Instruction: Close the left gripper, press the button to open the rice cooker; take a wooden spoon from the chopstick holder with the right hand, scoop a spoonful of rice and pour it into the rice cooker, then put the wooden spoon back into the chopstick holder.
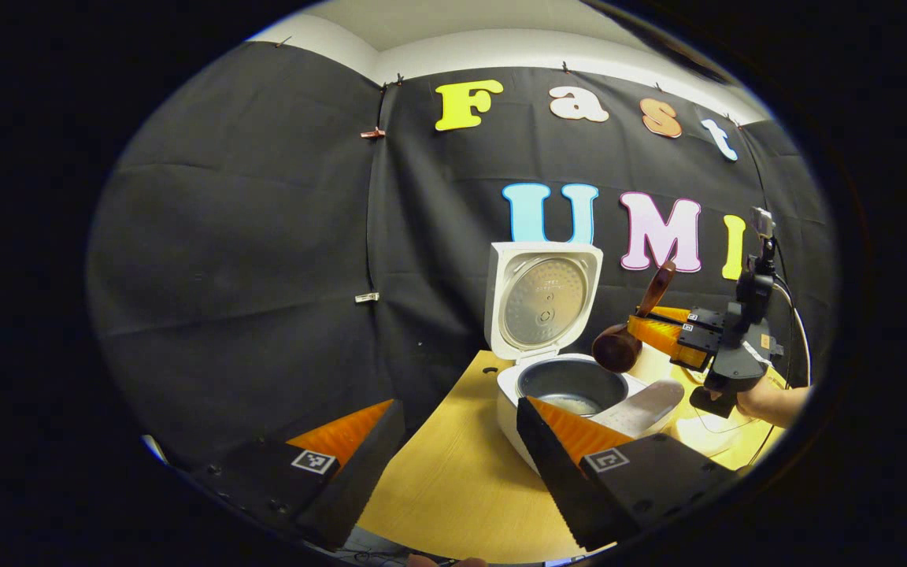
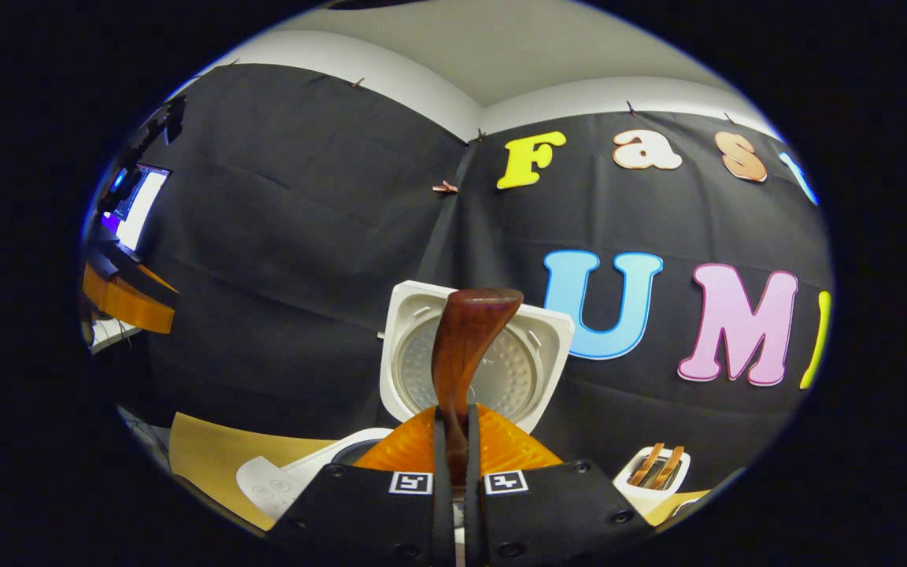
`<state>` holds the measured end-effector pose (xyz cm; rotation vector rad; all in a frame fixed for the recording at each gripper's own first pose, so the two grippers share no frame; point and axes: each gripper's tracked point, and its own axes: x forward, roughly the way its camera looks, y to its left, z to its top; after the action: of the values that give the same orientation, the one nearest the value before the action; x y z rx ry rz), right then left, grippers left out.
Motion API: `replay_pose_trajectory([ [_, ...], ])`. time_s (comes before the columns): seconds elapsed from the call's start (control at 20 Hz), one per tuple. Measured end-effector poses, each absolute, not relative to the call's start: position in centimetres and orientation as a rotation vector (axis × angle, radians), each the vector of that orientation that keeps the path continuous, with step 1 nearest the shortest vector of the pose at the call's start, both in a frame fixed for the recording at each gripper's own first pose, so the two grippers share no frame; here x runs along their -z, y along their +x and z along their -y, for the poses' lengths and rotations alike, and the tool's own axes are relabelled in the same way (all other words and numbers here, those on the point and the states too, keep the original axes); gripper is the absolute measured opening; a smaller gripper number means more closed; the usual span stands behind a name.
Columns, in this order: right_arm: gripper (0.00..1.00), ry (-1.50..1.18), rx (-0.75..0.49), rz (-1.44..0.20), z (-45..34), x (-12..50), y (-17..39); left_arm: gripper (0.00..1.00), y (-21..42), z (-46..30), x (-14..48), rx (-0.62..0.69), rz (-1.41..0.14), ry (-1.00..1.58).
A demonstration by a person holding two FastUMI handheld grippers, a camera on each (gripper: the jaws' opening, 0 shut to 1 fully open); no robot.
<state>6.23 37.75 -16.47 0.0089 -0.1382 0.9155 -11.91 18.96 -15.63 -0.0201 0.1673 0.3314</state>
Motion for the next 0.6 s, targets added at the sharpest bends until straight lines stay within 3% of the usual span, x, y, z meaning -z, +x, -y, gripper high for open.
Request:
replay_pose_trajectory([
  [0.35,0.09,0.413,-0.845,-0.171,-37.7,16.9,8.3,0.99,-11.1,-18.0,14.8,-0.313,-0.185,-0.022],
  [0.6,0.10,0.636,-0.759,-0.216,-34.6,13.2,9.6,0.98,-10.4,-16.2,12.6,-0.289,-0.163,-0.004],
])
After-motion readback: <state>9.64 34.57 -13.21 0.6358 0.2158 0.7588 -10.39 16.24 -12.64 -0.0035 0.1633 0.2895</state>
